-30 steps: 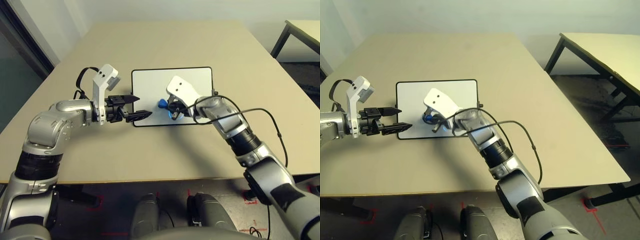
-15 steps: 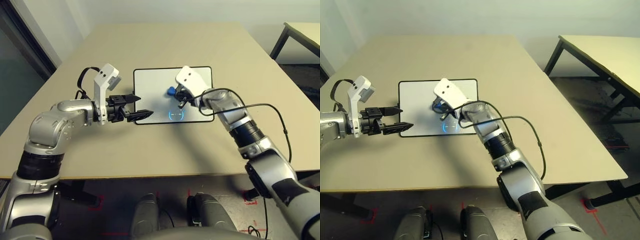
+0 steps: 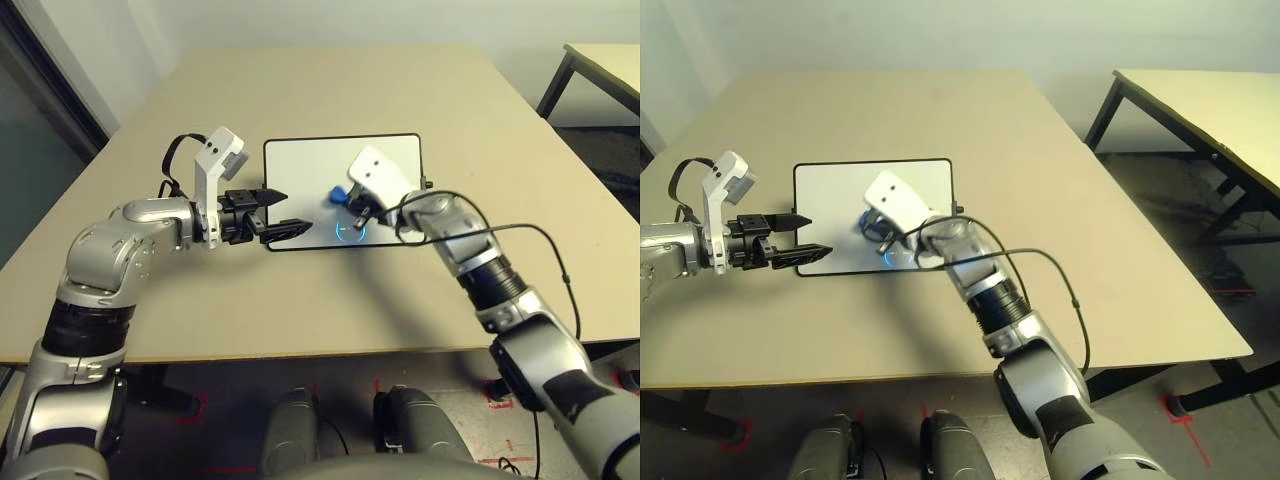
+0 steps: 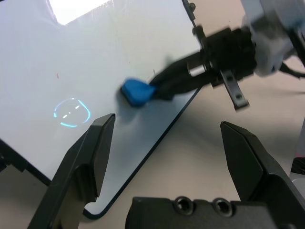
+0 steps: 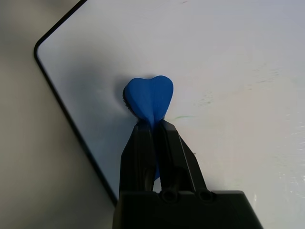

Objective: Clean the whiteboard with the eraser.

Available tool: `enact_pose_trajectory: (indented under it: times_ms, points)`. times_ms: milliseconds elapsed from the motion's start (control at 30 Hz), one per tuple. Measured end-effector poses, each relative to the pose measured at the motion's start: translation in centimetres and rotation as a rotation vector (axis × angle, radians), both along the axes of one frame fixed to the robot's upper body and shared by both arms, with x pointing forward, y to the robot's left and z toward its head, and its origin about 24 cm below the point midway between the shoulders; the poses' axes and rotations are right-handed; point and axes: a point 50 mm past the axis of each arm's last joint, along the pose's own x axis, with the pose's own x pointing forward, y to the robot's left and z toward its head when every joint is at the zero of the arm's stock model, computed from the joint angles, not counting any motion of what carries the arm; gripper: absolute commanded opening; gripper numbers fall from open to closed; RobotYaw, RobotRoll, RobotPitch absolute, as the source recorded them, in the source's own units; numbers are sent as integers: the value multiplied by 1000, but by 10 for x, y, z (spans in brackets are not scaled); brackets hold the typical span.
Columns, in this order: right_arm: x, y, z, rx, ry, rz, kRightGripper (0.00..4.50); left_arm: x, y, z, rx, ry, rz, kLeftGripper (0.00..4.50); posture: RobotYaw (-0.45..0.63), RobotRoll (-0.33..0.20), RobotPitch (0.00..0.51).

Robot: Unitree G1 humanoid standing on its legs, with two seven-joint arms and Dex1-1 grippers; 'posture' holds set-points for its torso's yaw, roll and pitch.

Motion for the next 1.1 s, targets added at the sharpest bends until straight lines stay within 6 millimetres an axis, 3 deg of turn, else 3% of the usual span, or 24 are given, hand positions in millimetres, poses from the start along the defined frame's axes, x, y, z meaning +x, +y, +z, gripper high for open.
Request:
enact_pose_trajectory:
  times_ms: [200,433,567,767,900,1100]
  points:
    - [9,2,7,-1,-21,-14,7,0,0,0,-1,0,0,4500,32,0,61]
    - [37,-16,42,42,-119,-188,6,0,0,0,-2,1,0,4500,29,0,58]
    - [41,-17,56,69,-157,-210,6,0,-1,0,-3,1,-1,4500,25,0,55]
    - [31,-5,49,76,-125,-149,1,0,-3,-2,-3,8,-10,4500,25,0,52]
    - [13,10,33,57,-73,-59,0,0,-4,-2,-2,8,-14,4500,29,0,53]
    - [-2,16,13,18,-4,5,0,0,-4,-1,-3,4,-17,4500,28,0,57]
